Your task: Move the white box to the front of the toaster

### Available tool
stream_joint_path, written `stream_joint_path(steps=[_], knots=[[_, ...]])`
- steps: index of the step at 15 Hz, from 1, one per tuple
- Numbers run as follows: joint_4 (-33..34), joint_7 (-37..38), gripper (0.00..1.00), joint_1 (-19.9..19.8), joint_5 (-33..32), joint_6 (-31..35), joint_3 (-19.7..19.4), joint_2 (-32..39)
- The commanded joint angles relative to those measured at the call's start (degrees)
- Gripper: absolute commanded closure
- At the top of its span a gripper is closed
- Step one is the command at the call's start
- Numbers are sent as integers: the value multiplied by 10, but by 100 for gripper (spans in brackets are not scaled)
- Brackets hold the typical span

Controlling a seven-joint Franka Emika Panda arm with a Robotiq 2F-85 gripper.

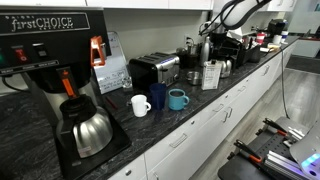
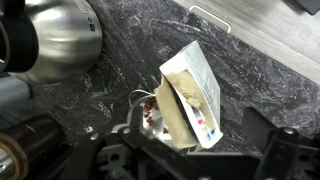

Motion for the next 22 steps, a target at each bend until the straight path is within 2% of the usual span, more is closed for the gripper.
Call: stream_joint_path(steps=[1,5,8,17,22], knots=[[1,-1,0,-3,1,-1,4,0],[2,7,0,-5,-4,1,5,4],[5,-26,0,-1,20,10,1,14],[2,-134,0,-2,34,46,2,40],[-1,-137,0,-7,31,52,4,67]])
